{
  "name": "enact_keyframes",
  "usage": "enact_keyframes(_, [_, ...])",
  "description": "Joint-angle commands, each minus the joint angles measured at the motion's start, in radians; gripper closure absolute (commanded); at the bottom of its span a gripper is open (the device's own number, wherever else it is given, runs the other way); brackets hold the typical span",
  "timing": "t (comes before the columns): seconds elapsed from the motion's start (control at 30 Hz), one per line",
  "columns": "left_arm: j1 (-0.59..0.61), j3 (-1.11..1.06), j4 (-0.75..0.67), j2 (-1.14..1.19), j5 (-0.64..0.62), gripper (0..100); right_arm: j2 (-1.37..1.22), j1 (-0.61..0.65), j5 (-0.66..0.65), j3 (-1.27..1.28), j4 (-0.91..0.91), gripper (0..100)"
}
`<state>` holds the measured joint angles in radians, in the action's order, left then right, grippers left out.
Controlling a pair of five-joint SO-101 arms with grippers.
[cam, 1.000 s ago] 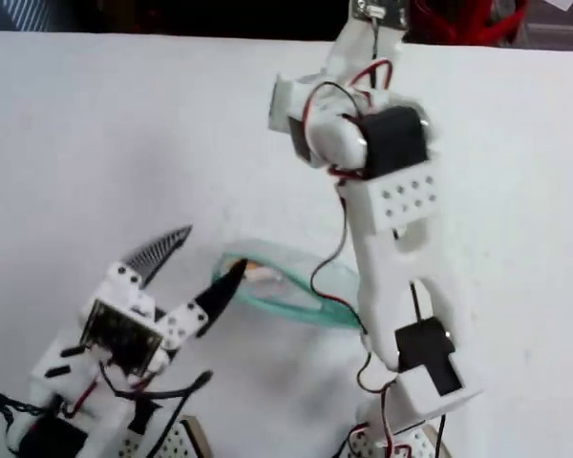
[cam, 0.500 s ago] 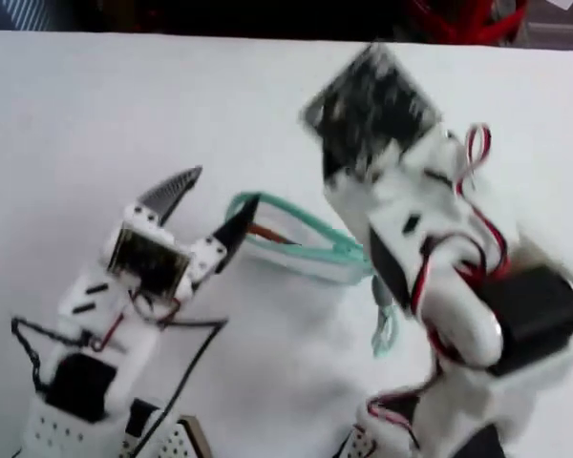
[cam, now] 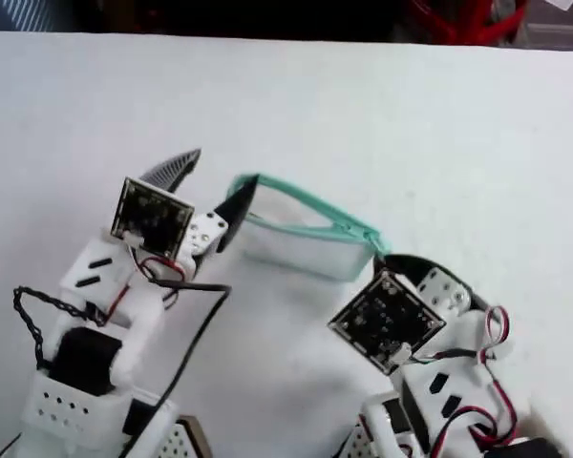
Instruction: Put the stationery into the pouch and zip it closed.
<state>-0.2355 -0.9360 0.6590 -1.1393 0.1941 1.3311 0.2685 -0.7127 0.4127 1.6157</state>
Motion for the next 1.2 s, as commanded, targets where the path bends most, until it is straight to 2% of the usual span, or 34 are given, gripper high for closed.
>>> enact_keyframes(0.0, [0.007, 0.000, 0.014, 0.039, -0.009, 74, 0.145, -0.091, 0.072, 0.245, -0.082, 84.1])
enact_keyframes(0.1, [0.005, 0.000, 0.014, 0.044, -0.011, 74, 0.283, -0.102, 0.121, 0.333, -0.070, 75.9])
enact_keyframes(0.27, [-0.010, 0.000, 0.012, 0.045, -0.040, 74, 0.453, 0.035, 0.155, 0.437, -0.054, 75.8])
enact_keyframes(0.5, [-0.056, -0.031, 0.005, 0.042, -0.035, 74, 0.455, 0.067, 0.155, 0.333, -0.018, 75.5])
enact_keyframes(0.63, [-0.058, -0.029, 0.005, 0.041, -0.035, 74, 0.453, 0.124, 0.152, 0.457, -0.064, 75.5])
enact_keyframes(0.8, [-0.056, -0.029, 0.005, 0.041, -0.035, 74, 0.453, 0.056, 0.153, 0.568, -0.202, 75.5])
enact_keyframes(0.97, [-0.056, -0.029, 0.005, 0.041, -0.035, 74, 0.455, 0.039, 0.147, 0.660, -0.251, 75.5])
enact_keyframes(1.17, [-0.059, -0.031, 0.005, 0.041, -0.035, 74, 0.455, -0.068, 0.153, 0.678, -0.341, 76.0])
